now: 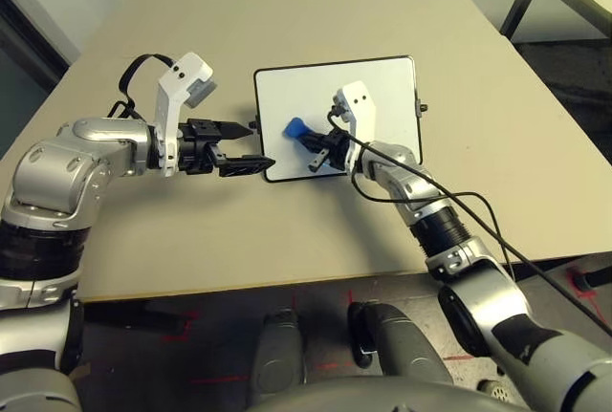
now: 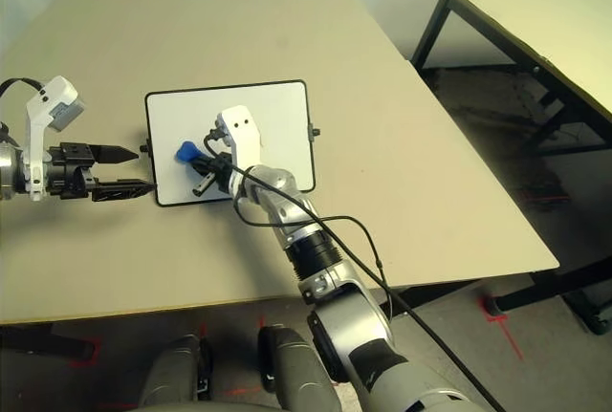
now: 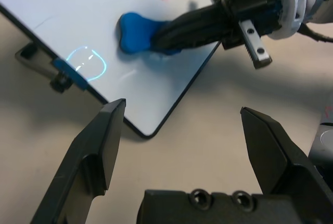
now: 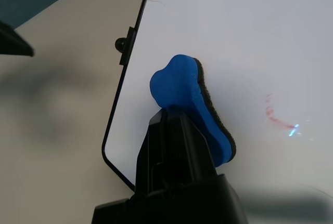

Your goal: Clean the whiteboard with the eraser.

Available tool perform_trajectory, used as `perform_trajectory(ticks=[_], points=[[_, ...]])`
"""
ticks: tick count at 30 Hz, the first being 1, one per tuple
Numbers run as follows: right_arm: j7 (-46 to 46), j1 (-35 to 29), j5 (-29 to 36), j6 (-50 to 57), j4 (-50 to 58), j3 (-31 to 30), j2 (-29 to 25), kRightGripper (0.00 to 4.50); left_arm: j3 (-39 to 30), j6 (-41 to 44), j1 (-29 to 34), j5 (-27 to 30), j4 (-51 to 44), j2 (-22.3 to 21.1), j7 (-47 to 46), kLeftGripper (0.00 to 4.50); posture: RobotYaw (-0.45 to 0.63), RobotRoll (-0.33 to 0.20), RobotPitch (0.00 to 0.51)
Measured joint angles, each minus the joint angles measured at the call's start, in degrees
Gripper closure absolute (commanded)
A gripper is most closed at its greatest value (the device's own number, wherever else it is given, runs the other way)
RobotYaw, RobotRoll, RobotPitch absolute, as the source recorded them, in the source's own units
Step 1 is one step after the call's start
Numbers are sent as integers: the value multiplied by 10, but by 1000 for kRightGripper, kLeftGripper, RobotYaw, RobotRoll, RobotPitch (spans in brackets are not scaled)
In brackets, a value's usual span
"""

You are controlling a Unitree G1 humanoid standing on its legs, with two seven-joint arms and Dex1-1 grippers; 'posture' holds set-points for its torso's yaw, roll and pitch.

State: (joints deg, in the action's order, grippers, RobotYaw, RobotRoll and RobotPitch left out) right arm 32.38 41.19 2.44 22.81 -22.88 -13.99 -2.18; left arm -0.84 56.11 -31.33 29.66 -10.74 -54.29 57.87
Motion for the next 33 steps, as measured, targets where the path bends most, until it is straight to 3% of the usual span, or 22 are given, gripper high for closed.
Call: perform_trajectory(ticks=[19,33], points=[[-30,-23,19,59,97,41,-55,4463,16,-1,-10,0,7,3,8,0,-40,0,148],[-38,-36,28,78,127,42,-57,4463,17,-1,-10,1,7,5,9,0,-38,0,153]])
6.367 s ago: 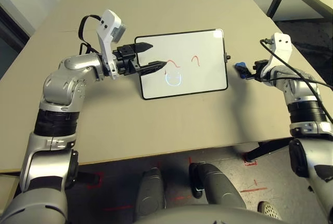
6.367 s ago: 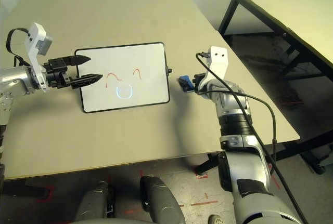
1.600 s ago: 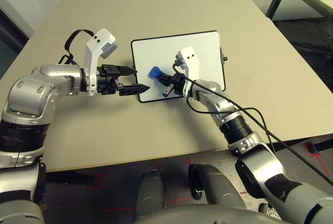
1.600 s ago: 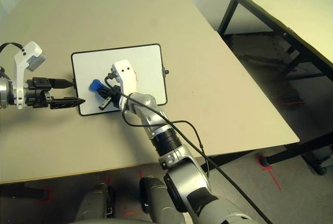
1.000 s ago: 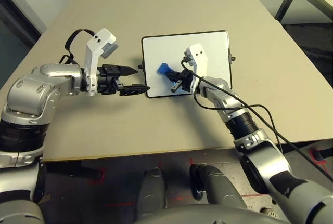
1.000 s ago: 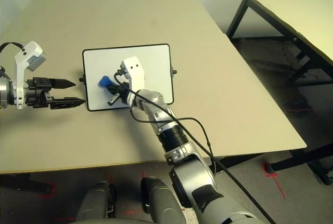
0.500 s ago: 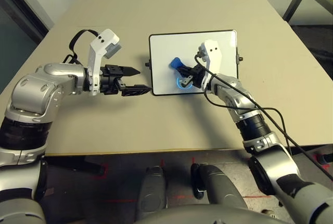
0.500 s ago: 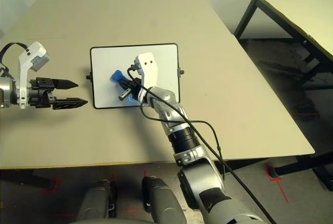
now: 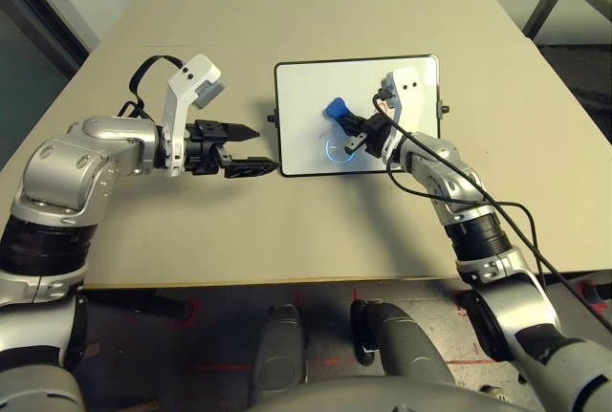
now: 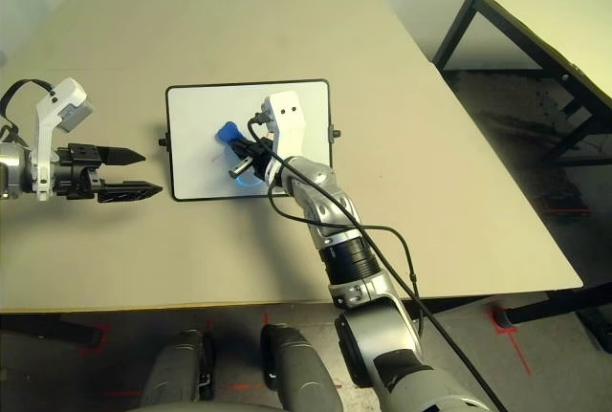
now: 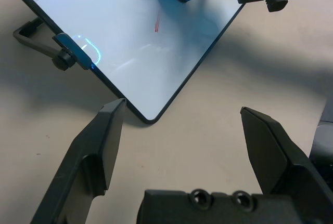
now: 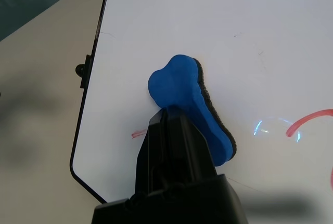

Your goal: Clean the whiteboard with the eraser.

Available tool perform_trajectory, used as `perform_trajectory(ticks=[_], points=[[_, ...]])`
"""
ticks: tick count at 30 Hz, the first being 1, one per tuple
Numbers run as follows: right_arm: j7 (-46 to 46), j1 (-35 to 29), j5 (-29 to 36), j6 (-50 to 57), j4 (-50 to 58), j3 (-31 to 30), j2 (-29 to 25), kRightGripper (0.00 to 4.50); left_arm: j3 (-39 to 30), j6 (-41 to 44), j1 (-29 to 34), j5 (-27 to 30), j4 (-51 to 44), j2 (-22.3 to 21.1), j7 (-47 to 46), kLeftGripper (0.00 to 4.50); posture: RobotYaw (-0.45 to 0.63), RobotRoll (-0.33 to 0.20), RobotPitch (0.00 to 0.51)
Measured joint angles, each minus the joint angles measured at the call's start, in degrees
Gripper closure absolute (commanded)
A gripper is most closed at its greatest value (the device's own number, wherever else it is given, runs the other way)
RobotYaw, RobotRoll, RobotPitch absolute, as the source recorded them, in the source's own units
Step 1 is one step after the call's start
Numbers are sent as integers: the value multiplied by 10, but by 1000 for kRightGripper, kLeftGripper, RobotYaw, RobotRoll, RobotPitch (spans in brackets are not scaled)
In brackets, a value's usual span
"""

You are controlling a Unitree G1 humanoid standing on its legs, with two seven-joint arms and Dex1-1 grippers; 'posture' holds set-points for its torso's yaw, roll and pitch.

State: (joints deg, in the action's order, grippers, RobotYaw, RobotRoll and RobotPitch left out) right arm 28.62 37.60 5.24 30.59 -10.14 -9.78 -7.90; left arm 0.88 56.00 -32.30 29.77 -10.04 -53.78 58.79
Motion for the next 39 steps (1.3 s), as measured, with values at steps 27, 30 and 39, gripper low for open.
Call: perform_trajectory(ticks=[27,30,39], points=[[35,7,17,50,-23,-73,71,4463,0,2,0,3,0,6,0,0,-30,0,164],[36,7,17,50,-25,-74,72,4463,0,2,0,4,0,7,0,0,-33,0,165],[35,11,17,42,-31,-68,67,4463,1,2,0,7,0,9,0,0,-42,0,171]])
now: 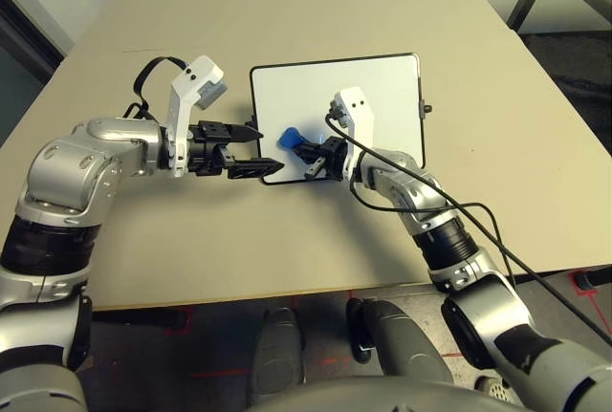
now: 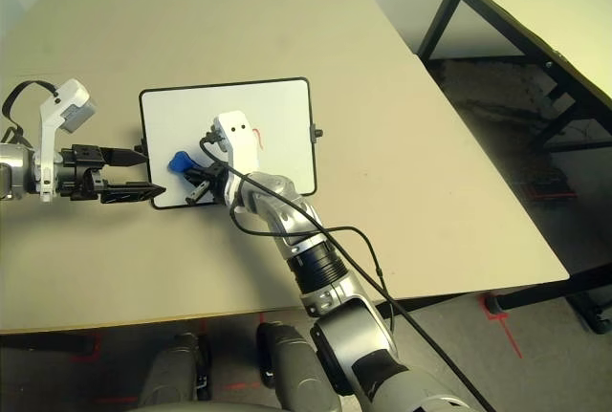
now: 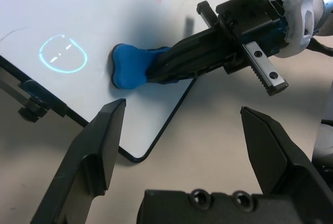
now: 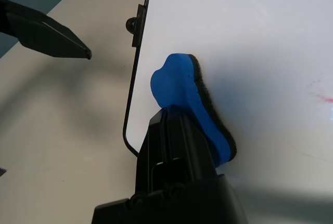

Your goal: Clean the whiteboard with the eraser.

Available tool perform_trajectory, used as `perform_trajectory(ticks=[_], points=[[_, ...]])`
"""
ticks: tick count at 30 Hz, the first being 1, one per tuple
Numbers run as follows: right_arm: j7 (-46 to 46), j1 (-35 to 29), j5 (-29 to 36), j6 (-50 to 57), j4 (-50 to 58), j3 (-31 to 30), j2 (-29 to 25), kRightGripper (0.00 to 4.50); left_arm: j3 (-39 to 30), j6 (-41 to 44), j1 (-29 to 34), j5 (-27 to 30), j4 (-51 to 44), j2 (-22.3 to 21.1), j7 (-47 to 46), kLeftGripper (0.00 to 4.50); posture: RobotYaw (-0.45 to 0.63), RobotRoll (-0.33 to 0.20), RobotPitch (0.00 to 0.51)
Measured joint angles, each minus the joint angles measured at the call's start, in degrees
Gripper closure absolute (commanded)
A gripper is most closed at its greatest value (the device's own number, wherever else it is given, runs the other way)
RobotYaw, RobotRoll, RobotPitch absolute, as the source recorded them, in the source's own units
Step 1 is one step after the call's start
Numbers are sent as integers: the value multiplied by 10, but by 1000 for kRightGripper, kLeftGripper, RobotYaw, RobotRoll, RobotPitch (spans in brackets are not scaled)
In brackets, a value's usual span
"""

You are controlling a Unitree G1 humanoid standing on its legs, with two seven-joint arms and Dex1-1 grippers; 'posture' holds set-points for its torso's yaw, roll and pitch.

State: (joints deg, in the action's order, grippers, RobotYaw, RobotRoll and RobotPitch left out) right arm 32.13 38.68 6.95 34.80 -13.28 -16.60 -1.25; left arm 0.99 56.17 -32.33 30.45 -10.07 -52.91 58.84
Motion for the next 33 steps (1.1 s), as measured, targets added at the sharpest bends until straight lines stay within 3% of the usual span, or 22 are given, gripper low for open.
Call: perform_trajectory(ticks=[33], points=[[-36,-15,40,49,93,101,-102,4463,17,-2,-6,0,7,1,11,0,-68,0,175]])
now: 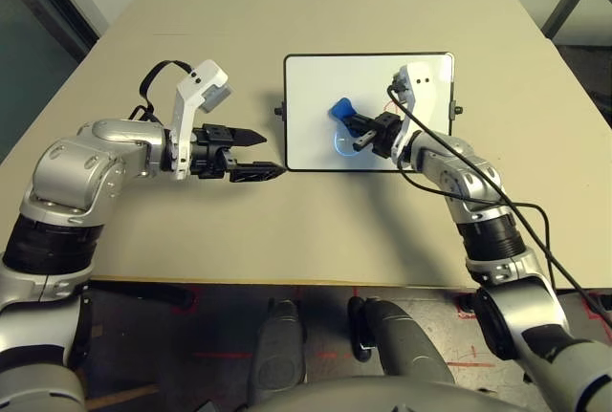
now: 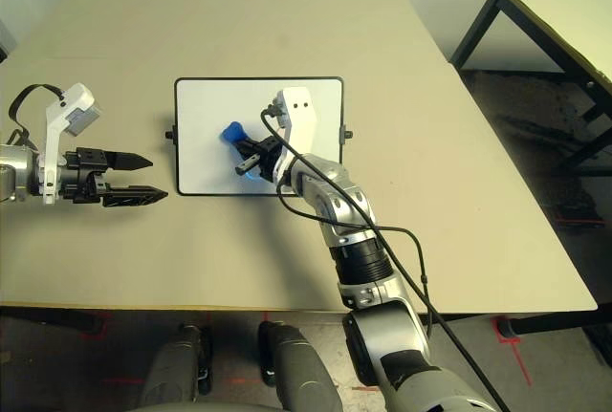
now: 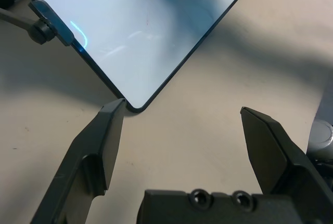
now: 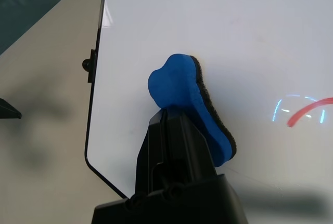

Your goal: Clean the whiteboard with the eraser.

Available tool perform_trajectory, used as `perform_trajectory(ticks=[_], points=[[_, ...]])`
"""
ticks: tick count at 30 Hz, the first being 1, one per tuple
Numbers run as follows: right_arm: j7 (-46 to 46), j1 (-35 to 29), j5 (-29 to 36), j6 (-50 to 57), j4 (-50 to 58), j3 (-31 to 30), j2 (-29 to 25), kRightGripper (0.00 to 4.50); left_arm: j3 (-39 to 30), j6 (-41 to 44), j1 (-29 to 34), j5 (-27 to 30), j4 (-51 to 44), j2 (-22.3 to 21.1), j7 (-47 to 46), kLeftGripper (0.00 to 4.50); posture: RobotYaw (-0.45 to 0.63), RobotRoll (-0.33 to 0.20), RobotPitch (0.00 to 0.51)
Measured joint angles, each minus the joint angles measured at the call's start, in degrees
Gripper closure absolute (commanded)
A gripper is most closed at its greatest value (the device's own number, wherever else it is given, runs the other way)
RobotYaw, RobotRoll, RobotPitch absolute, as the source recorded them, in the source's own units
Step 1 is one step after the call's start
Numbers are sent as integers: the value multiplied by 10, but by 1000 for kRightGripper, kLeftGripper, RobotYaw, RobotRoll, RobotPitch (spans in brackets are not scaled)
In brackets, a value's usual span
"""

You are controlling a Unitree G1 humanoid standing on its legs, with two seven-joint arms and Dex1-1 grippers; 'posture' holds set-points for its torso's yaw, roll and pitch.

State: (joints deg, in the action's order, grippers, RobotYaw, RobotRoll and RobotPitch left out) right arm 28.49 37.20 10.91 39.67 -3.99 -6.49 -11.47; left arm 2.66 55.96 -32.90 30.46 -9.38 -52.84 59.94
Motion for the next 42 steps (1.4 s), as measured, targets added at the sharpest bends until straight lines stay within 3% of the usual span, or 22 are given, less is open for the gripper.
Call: perform_trajectory(ticks=[15,23,42], points=[[-21,1,7,-5,0,75,-52,4463,6,-4,-8,0,6,1,1,0,-75,0,175],[-30,-12,10,-4,14,87,-61,4463,8,-4,-11,0,7,1,5,0,-80,0,178],[-40,-98,38,1,63,60,3,4463,13,-5,-21,-1,11,3,9,0,-72,0,182]])
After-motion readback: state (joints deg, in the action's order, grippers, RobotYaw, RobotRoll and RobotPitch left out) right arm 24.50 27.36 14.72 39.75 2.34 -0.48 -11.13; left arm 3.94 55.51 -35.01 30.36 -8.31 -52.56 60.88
